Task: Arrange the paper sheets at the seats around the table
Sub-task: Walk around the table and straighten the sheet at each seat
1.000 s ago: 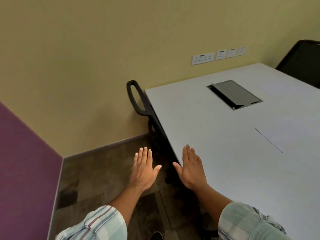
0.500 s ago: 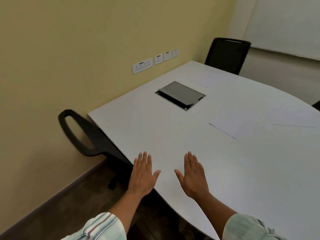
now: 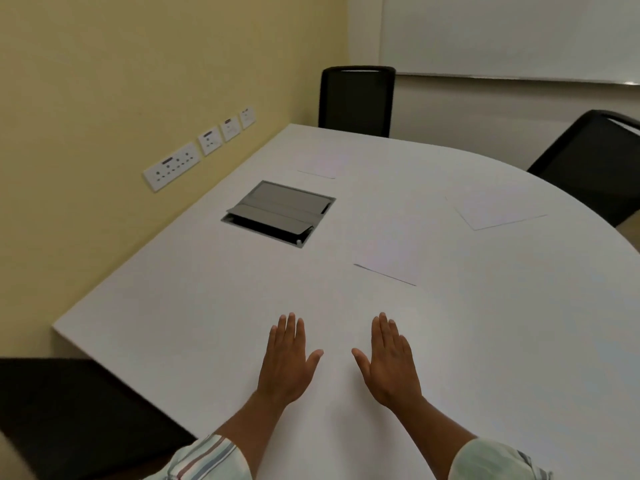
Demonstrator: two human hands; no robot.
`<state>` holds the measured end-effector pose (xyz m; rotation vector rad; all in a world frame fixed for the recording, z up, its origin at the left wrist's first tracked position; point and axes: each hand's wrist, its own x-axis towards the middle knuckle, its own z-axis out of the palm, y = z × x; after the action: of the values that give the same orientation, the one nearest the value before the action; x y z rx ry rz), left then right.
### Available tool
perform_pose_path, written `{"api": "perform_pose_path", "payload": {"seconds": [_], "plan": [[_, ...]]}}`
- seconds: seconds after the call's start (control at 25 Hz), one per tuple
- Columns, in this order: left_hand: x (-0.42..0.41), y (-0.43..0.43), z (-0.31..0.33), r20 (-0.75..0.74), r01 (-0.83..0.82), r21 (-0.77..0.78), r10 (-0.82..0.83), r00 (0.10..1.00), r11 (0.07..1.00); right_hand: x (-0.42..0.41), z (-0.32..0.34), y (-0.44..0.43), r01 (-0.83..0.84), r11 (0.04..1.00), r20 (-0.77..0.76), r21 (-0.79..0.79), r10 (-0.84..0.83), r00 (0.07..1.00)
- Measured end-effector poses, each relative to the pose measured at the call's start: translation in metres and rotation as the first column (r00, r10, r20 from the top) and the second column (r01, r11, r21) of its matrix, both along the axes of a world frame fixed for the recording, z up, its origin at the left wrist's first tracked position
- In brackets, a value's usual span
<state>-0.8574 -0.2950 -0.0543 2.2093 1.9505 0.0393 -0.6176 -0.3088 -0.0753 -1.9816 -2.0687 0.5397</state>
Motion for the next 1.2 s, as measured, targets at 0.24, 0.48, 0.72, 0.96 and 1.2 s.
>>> {"api": "perform_pose_path", "payload": {"seconds": [0.24, 0.48, 0.72, 0.96, 1.2], "plan": [[0.040, 0.081, -0.008, 0.027, 0.104, -0.060, -0.102, 0.994, 0.993, 0.038, -0.001, 0.049, 0.154, 0.988, 0.026, -0.025, -0.154, 0.988], [0.069, 0.168, -0.018, 0.076, 0.201, -0.103, -0.194, 0.978, 0.974, 0.056, -0.007, 0.096, 0.359, 0.929, 0.055, -0.084, -0.356, 0.933], [0.103, 0.263, -0.040, 0.128, 0.121, -0.174, -0.099, 0.987, 0.977, 0.069, -0.024, 0.173, 0.604, 0.780, 0.039, -0.166, -0.607, 0.794], [0.138, 0.334, -0.072, 0.141, -0.018, -0.226, 0.051, 0.989, 0.974, 0.084, -0.060, 0.243, 0.677, 0.708, 0.011, -0.202, -0.689, 0.724], [0.159, 0.357, -0.091, 0.132, -0.120, -0.221, 0.152, 0.980, 0.968, 0.083, -0.087, 0.279, 0.708, 0.674, 0.147, -0.212, -0.694, 0.704]]}}
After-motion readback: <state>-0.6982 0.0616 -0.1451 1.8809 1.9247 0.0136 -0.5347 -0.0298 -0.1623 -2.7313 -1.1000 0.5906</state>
